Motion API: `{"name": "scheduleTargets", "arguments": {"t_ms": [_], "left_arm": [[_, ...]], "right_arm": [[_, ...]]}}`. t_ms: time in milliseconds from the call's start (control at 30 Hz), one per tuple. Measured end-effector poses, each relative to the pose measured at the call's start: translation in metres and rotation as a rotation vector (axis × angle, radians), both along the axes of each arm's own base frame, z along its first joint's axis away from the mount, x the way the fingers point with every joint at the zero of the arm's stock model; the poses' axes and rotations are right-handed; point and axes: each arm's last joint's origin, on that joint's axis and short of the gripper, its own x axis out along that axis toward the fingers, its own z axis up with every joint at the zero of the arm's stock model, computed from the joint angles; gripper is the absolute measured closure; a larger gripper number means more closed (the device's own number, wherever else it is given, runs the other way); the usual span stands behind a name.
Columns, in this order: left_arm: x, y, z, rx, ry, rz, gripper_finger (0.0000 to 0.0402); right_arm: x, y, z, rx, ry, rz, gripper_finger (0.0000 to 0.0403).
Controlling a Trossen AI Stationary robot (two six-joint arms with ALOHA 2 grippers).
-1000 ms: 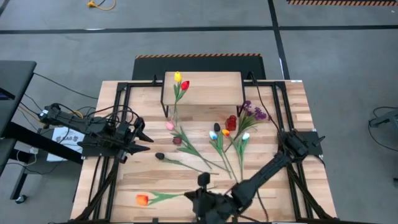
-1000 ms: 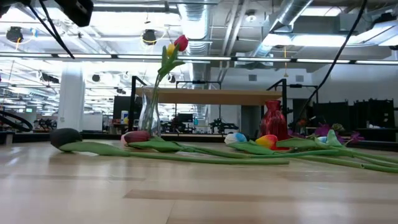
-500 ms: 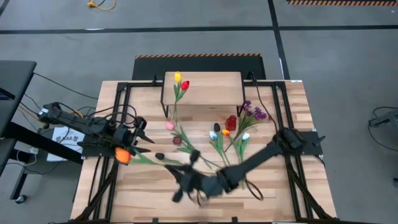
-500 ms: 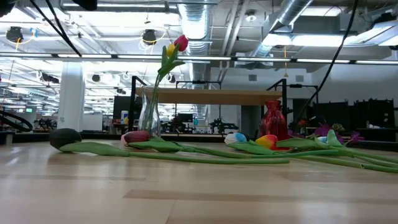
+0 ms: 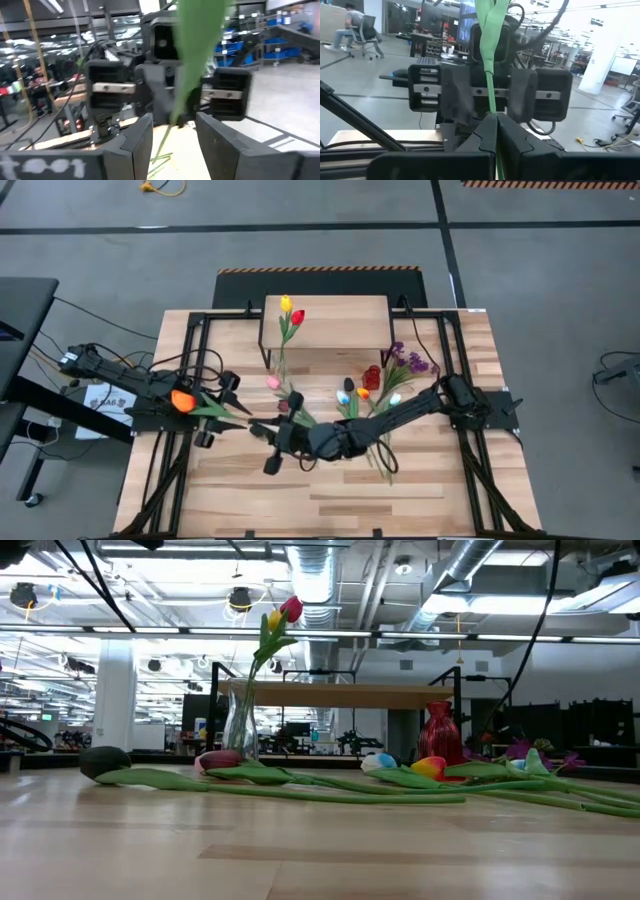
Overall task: Pick and place flowers into a vace then onto a shelf
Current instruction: Put the left orange flower into the transparent vase
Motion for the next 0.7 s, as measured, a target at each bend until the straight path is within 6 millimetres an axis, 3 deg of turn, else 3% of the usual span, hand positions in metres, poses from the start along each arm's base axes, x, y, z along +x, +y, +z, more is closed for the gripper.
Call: {"name": "scheduleTargets", "arguments": {"t_ms": [567,700], "left_arm": [[-0.007,0.003,0.004,0.035,-0.048,0.020,0.0260],[-0.010,0.005,0.006,0.024,-0.058,0.051,0.0283]], "right_arm": [[0.002,-0.004,-0.005,-0.018,0.050,-0.017,0.0403],[0.002,-0.004,-0.005,-0.034,0.055,-0.017,0.0403]]}}
